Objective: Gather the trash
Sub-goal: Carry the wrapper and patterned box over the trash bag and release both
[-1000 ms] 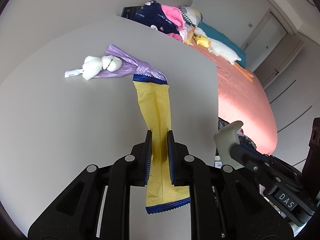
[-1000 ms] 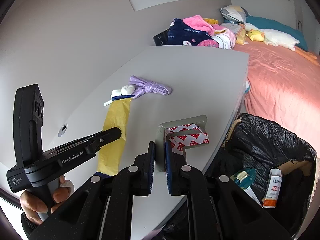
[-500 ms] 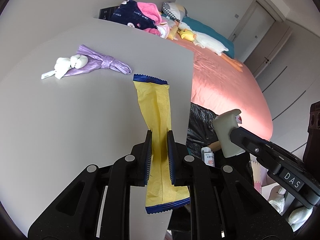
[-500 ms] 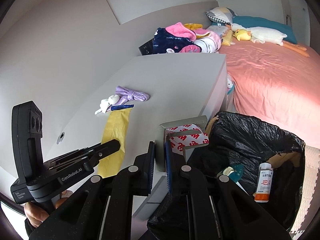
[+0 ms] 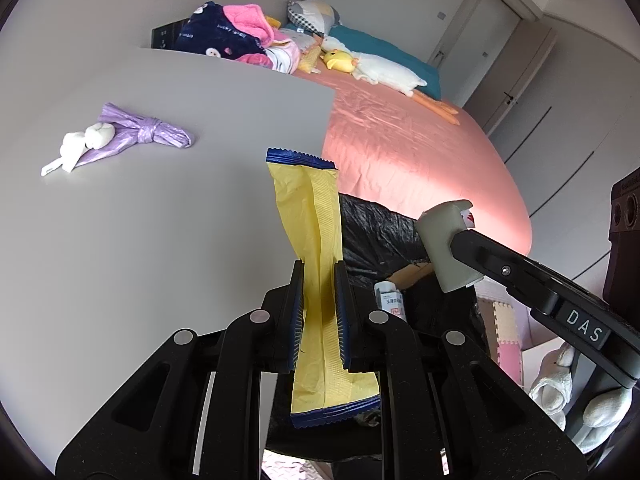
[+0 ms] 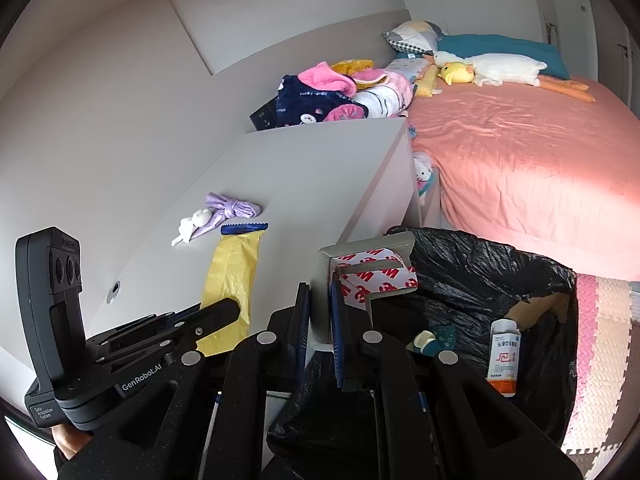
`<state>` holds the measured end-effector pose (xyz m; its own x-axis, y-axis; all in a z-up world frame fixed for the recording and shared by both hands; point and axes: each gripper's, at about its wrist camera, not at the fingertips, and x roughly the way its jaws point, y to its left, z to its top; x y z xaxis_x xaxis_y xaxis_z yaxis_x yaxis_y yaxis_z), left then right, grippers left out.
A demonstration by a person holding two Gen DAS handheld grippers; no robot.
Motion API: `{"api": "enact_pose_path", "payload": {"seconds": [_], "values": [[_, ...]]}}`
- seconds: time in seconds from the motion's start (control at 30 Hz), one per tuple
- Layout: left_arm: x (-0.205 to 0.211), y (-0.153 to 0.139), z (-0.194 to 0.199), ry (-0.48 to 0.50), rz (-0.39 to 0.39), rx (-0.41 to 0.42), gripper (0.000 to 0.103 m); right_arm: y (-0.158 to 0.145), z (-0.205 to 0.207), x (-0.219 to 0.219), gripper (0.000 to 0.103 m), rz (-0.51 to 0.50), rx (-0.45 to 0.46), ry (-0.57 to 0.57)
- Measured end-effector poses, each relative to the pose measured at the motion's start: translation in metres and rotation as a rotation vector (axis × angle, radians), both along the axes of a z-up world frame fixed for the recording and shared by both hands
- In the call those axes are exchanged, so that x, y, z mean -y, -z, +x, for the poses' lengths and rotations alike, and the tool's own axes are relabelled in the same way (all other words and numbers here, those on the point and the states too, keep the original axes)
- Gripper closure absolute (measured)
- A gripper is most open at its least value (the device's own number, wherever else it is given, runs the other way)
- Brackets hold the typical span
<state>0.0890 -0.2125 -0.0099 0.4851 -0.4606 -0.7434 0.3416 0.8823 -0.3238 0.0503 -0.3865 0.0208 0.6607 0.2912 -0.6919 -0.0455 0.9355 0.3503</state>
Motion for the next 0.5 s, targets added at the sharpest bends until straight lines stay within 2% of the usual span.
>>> {"api": "enact_pose_path", "payload": {"seconds": [0.5], "values": [[0.054,-0.007,-0.015,0.108,0.031,0.017,0.089,-0.005,-0.021,0.048,0.091,0.001,0.009,0.077]]}}
